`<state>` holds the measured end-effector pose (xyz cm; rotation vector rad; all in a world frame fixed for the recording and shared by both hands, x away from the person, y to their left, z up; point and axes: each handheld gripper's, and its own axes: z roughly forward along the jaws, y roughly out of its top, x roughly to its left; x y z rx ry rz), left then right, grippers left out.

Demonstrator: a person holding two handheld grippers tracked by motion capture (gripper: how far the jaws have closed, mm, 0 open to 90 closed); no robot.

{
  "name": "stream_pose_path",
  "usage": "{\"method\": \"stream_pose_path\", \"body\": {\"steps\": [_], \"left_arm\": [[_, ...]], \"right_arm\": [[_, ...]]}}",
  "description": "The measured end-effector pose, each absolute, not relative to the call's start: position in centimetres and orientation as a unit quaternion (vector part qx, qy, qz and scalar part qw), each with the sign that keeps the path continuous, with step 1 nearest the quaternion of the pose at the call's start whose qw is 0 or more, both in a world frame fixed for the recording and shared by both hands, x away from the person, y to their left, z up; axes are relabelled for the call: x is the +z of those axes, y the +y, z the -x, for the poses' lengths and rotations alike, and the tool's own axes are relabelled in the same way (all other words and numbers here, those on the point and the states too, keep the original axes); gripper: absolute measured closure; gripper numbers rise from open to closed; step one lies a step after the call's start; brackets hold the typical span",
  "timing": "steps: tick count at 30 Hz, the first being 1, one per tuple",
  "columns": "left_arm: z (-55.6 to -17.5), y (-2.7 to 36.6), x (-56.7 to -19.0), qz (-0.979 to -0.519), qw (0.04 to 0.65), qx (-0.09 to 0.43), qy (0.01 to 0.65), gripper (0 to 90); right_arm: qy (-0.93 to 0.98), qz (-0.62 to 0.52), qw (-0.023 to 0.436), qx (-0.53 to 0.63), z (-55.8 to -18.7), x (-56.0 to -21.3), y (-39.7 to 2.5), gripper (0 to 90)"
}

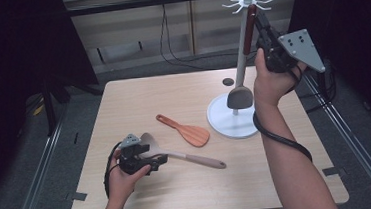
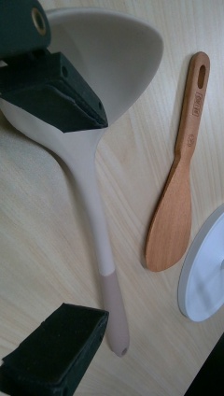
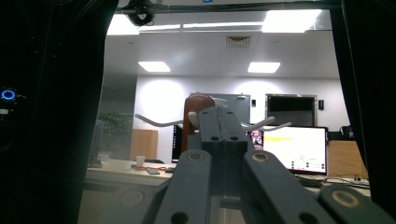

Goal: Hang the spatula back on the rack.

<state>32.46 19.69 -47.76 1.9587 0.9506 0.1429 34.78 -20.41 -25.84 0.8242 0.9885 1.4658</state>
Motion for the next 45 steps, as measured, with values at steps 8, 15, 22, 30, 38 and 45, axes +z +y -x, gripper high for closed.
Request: {"method": "stream_pose_path", "body": {"steps": [8, 15, 22, 30, 38, 45], "left_arm": [[-32.4, 19.9, -47.7, -0.796, 0.462, 0.059, 0.386, 7.9], [-32.5, 19.9, -47.6, -0.794, 0.465, 0.059, 0.387, 7.9], [-32.5, 19.9, -47.5, -0.794, 0.465, 0.06, 0.386, 7.9], [-32.4, 19.9, -47.5, -0.794, 0.465, 0.063, 0.386, 8.0], [-32.4, 20.0, -47.4, -0.792, 0.469, 0.063, 0.386, 8.0], [-32.5, 20.1, -47.3, -0.79, 0.47, 0.065, 0.387, 8.0]], "right_arm": [[0.421, -0.354, 0.556, 0.623, -35.1, -25.7, -19.9, 90.0], [0.421, -0.359, 0.553, 0.623, -35.4, -25.9, -19.6, 90.0], [0.425, -0.356, 0.551, 0.624, -35.4, -25.8, -19.3, 90.0], [0.426, -0.355, 0.547, 0.627, -35.5, -25.7, -19.1, 90.0], [0.43, -0.354, 0.542, 0.629, -35.7, -25.8, -18.9, 90.0], [0.431, -0.354, 0.538, 0.633, -35.8, -25.8, -18.8, 90.0]]}}
